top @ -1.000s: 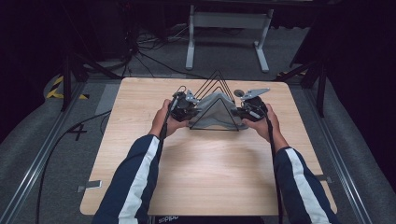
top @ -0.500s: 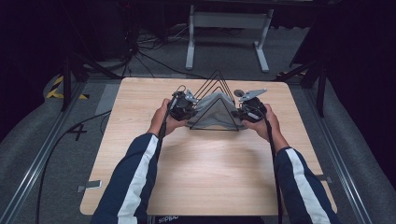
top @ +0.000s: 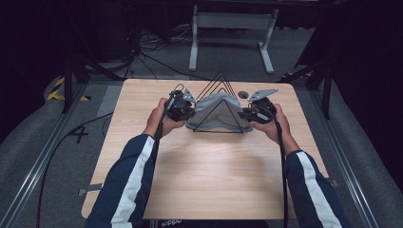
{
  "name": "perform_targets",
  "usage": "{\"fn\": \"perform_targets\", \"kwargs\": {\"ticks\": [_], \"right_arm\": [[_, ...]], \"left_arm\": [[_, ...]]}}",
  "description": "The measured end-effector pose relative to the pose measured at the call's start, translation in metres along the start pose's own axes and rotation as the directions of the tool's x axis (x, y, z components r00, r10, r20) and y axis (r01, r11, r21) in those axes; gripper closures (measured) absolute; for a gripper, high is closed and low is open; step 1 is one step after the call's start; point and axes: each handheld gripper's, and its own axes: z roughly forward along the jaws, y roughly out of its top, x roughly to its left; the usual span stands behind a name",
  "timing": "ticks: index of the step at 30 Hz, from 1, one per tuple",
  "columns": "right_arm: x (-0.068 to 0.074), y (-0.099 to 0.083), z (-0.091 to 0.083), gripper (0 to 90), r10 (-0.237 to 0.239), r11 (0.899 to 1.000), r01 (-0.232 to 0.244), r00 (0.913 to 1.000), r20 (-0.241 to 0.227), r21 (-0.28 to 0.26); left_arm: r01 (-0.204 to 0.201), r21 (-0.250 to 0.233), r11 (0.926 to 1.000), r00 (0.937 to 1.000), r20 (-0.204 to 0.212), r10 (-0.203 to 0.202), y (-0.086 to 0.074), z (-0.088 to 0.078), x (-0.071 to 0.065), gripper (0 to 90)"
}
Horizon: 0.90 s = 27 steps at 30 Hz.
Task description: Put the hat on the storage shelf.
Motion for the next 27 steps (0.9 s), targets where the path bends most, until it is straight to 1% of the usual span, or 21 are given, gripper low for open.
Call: {"fn": "perform_targets", "kwargs": {"ticks": [1, 6, 7, 9, 12, 13, 16, 18, 22, 26, 27], "right_arm": [[0.000, 0.000, -0.002, 73.9, 0.002, 1.000, -0.002, 1.0000, 0.003, -0.002], [0.001, 0.000, -0.010, 72.2, 0.013, 1.000, -0.013, 0.9999, 0.004, -0.015], [0.001, 0.000, -0.012, 72.0, 0.013, 1.000, -0.013, 0.9999, 0.004, -0.017], [0.001, -0.001, -0.016, 71.8, 0.008, 1.000, -0.008, 1.0000, 0.002, -0.025], [0.002, -0.001, -0.020, 71.7, 0.009, 1.000, -0.009, 1.0000, 0.000, -0.025], [0.002, -0.002, -0.022, 71.2, 0.003, 1.000, -0.002, 1.0000, 0.005, -0.022], [0.002, -0.003, -0.026, 70.3, 0.001, 1.000, -0.001, 1.0000, 0.000, -0.025], [0.003, -0.004, -0.027, 70.0, -0.001, 1.000, 0.001, 1.0000, -0.001, -0.026], [0.005, -0.007, -0.031, 69.4, -0.005, 1.000, 0.005, 1.0000, -0.004, -0.015], [0.006, -0.011, -0.035, 69.1, -0.021, 1.000, 0.021, 0.9998, -0.006, -0.015], [0.007, -0.012, -0.036, 68.8, -0.015, 1.000, 0.015, 0.9998, -0.009, -0.014]], "left_arm": [[0.004, -0.005, 1.0000, 1.0000, -0.001, -0.004, 0.000, -0.002, -0.001, 81.8], [-0.021, 0.004, 0.9998, 0.9998, -0.001, 0.021, -0.003, -0.013, -0.003, 81.2], [-0.017, 0.001, 0.9999, 0.9999, 0.002, 0.017, -0.004, -0.016, -0.004, 80.9], [-0.026, 0.002, 0.9997, 0.9997, -0.002, 0.026, -0.007, -0.020, -0.005, 80.9], [-0.030, 0.007, 0.9995, 0.9996, -0.004, 0.030, -0.010, -0.026, -0.005, 80.6], [-0.035, 0.011, 0.9993, 0.9994, -0.007, 0.035, -0.011, -0.027, -0.005, 80.3], [-0.031, 0.011, 0.9995, 0.9995, -0.009, 0.031, -0.016, -0.032, -0.006, 79.8], [-0.043, 0.020, 0.9989, 0.9990, -0.011, 0.043, -0.019, -0.035, -0.007, 79.3], [-0.050, 0.019, 0.9985, 0.9987, -0.009, 0.051, -0.026, -0.042, -0.009, 78.8], [-0.053, 0.024, 0.9983, 0.9985, -0.008, 0.054, -0.034, -0.047, -0.012, 78.0], [-0.056, 0.027, 0.9980, 0.9984, -0.009, 0.057, -0.037, -0.048, -0.013, 77.9]]}}
